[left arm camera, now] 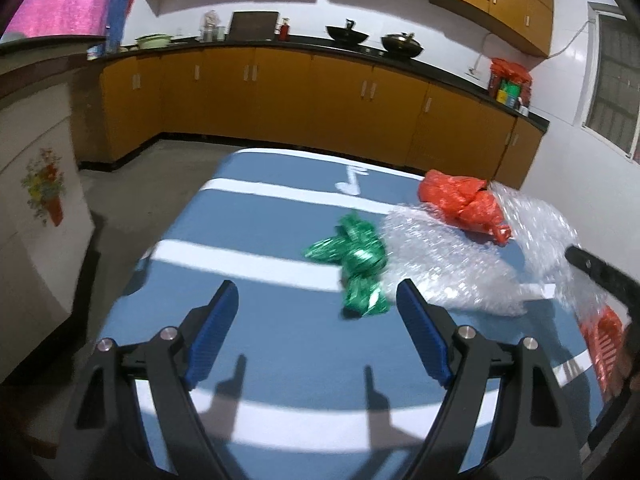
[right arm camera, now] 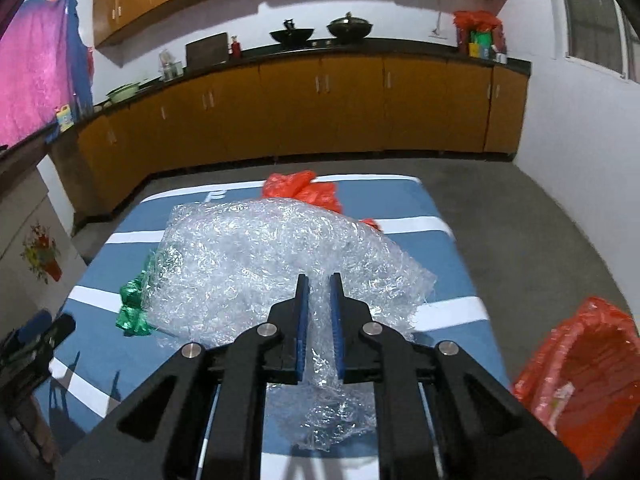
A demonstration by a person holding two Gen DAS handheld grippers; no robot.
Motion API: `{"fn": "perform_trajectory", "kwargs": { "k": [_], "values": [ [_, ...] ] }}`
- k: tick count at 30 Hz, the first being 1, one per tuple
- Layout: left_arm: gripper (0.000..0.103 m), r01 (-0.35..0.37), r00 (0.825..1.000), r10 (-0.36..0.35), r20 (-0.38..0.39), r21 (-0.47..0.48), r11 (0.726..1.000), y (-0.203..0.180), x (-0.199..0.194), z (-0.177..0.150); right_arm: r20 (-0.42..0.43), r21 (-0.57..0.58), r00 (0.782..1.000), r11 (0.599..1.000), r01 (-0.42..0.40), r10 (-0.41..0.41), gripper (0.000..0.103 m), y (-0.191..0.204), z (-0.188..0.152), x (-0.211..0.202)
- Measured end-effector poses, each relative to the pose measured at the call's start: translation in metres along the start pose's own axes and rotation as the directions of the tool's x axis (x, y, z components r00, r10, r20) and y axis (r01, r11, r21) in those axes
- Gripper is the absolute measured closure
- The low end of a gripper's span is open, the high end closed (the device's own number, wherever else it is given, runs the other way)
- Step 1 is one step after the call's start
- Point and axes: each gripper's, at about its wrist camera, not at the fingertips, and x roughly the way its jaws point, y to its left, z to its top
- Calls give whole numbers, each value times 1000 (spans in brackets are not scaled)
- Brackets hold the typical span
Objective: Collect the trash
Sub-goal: 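Grasp the green bag with the left tool while the right tool grasps the bubble wrap, then carry the green bag and bubble wrap over the red basket with both tools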
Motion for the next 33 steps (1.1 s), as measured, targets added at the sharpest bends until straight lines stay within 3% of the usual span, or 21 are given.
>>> {"fn": "perform_trajectory", "kwargs": {
  "k": [4,10,14,17,22,33],
  "values": [
    [34,11,1000,-10,-29,36,999,-19,27,14,-5,42,1000,999,25,-25,92,-18,-3,-3],
    [41,-1,994,11,-105,95,996,-35,69,23,-24,62,999,998,32,-30,92,-30,-8,1],
    [46,7,990,6,-139,96,995,-36,85,23,-36,62,999,998,27,-24,92,-32,-10,5],
    [55,20,985,-4,-172,92,996,-34,95,22,-42,66,999,998,26,-23,92,-34,-11,7],
    [70,42,980,-27,-199,75,996,-30,102,19,-42,70,999,997,25,-22,92,-36,-13,5],
    [72,32,989,-20,-145,84,996,-25,70,23,-14,79,1000,997,28,-27,92,-42,-15,-14]
  ]
}}
